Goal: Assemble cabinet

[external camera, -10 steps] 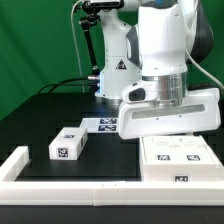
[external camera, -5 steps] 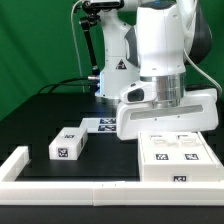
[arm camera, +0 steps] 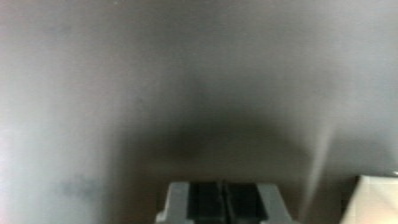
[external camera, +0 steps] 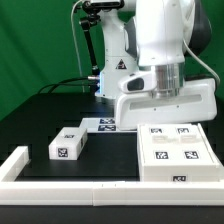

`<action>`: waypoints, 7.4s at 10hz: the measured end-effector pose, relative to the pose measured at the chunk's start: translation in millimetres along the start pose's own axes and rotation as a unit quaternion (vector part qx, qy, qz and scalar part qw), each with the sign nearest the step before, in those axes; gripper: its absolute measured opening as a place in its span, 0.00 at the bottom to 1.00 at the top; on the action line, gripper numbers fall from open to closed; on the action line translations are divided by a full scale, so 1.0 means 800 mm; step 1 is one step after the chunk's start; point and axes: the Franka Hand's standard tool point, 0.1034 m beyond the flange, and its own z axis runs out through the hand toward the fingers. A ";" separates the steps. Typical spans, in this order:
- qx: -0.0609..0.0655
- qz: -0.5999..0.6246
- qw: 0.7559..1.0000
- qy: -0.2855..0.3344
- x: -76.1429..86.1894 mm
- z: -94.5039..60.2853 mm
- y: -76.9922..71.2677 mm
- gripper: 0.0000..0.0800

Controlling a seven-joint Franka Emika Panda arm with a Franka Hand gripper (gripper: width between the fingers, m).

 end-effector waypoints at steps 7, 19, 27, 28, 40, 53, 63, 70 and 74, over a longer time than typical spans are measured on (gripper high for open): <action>-0.010 -0.033 0.999 0.012 0.013 -0.072 0.003 0.00; -0.013 -0.047 0.999 -0.001 0.039 -0.105 0.006 0.00; -0.010 -0.047 0.999 -0.023 0.070 -0.125 0.006 0.00; -0.009 -0.046 0.999 -0.027 0.074 -0.124 0.006 0.00; -0.009 -0.048 0.998 -0.048 0.059 -0.126 0.001 0.00; -0.009 -0.054 0.998 -0.044 0.067 -0.127 0.001 0.02; -0.016 -0.001 0.997 -0.078 -0.043 -0.088 -0.011 1.00; -0.017 0.048 0.996 -0.075 -0.122 -0.030 -0.033 1.00; -0.006 0.048 0.997 -0.065 -0.115 0.019 -0.038 1.00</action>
Offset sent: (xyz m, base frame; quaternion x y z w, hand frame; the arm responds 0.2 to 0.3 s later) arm -0.0010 -0.0020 0.0361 0.0081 -0.0113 -0.0113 0.9998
